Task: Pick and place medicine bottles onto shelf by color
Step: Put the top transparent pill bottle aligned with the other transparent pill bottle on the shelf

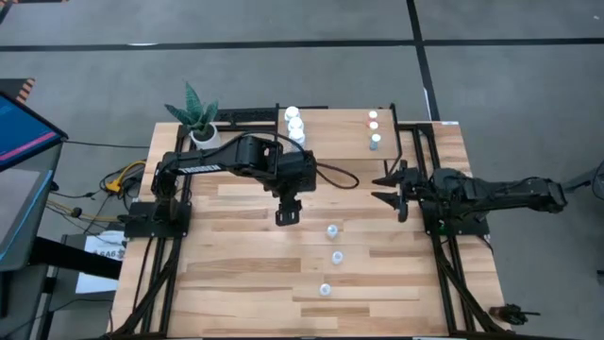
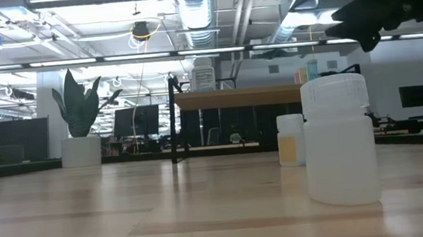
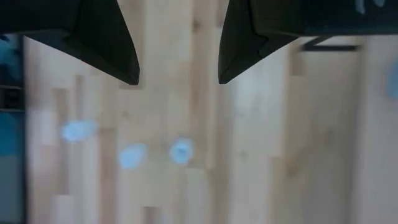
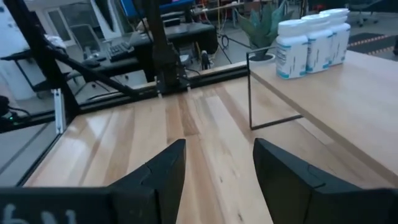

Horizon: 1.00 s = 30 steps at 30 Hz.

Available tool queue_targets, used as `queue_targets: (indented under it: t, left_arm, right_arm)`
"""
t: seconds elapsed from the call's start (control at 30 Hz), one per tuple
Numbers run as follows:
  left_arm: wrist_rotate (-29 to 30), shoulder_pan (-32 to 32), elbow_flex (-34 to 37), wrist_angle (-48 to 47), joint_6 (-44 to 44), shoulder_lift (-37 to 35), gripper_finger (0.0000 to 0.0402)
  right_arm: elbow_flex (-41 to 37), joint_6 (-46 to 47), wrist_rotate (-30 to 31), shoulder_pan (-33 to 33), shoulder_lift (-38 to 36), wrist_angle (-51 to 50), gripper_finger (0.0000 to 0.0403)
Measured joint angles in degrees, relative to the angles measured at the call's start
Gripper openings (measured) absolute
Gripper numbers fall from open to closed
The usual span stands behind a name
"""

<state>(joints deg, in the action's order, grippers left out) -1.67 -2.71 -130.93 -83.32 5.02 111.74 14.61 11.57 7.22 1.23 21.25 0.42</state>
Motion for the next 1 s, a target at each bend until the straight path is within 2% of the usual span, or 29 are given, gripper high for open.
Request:
queue_targets:
  t: [0.1,0.23,0.33,0.5,0.6,0.73,1.0]
  left_arm:
    - [-2.5,-1.7,0.0,0.0,0.3,0.0,0.0206]
    - [-2.2,-5.0,0.0,0.0,0.7,0.0,0.0206]
    - [-0.1,-7.5,0.0,0.2,0.6,0.0,0.0206]
    - [3.0,-10.2,0.0,0.6,0.9,0.0,0.0206]
    - [4.4,-11.3,0.0,0.9,3.1,0.0,0.0206]
    - [7.4,-12.5,0.0,2.1,5.2,0.0,0.0206]
    - [8.4,-13.5,0.0,8.1,5.6,0.0,0.0206]
  right_arm:
    - [0.0,0.0,0.0,-0.9,0.1,-0.3,0.0209]
    - [-0.2,-0.5,0.0,-2.5,0.1,-3.2,0.0209]
    - [-3.1,0.4,0.1,-4.3,0.1,0.4,0.0209]
    - [-10.0,0.0,0.1,-6.7,0.1,12.2,0.0209]
    - [-11.0,-0.5,0.1,-7.5,0.1,12.9,0.0209]
    - [-11.1,-3.7,0.1,-8.2,-0.6,11.7,0.0209]
    - [-12.3,-5.4,0.1,-10.4,-9.6,1.4,0.0209]
